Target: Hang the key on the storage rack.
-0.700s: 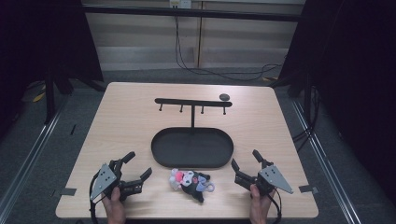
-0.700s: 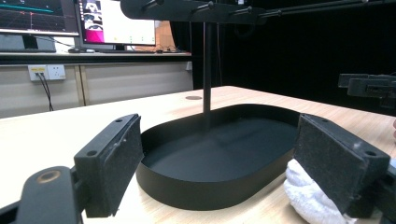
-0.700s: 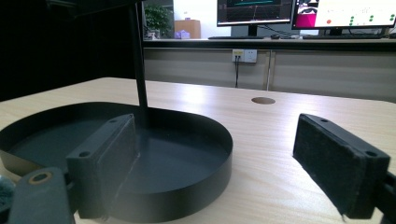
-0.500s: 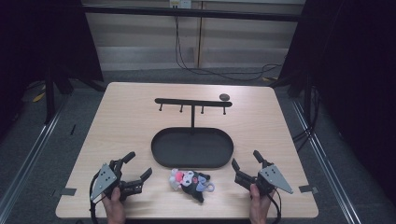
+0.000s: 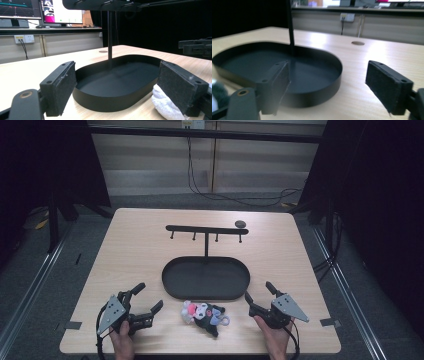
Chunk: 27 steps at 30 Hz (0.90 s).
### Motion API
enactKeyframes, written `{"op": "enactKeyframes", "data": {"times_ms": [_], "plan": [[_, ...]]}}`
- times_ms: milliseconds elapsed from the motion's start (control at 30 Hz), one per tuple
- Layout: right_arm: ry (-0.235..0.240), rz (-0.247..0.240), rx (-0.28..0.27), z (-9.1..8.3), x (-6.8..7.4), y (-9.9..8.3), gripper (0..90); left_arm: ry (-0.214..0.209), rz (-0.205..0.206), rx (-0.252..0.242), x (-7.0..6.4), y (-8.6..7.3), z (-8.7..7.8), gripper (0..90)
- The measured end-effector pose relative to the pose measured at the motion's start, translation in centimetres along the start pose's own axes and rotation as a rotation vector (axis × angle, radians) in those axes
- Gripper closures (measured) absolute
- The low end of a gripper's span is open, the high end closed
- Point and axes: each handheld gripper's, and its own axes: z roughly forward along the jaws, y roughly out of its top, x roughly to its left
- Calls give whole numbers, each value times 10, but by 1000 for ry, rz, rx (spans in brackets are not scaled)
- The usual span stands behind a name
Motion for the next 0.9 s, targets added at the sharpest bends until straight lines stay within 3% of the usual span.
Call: {"op": "enactKeyframes", "data": {"times_ms": [100, 133, 167, 367, 400, 467, 533, 700, 800, 900], "plan": [[21, 1, 33, 0, 1, 1, 239, 4, 1, 1, 0, 0, 0, 153], [42, 9, 49, 0, 1, 2, 237, 4, 1, 0, 0, 0, 0, 153], [79, 16, 84, 0, 3, 4, 292, 1, 0, -1, 0, 0, 0, 153], [136, 18, 131, 0, 9, 11, 352, 0, -1, -1, 0, 0, 0, 153], [172, 9, 151, 2, 13, 15, 405, 5, 0, 0, 0, 0, 0, 153], [179, 0, 157, 3, 15, 16, 417, 2, -1, -1, 0, 0, 0, 153], [242, -5, 182, 7, 21, 19, 468, 1, 0, -1, 0, 0, 0, 153], [301, -29, 208, 11, 27, 25, 474, 2, -1, -2, 0, 0, 0, 153], [365, -28, 237, 14, 28, 31, 472, 2, 0, -1, 0, 0, 0, 153], [381, -36, 259, 16, 29, 34, 453, 1, -1, 0, 0, 0, 0, 153]]}}
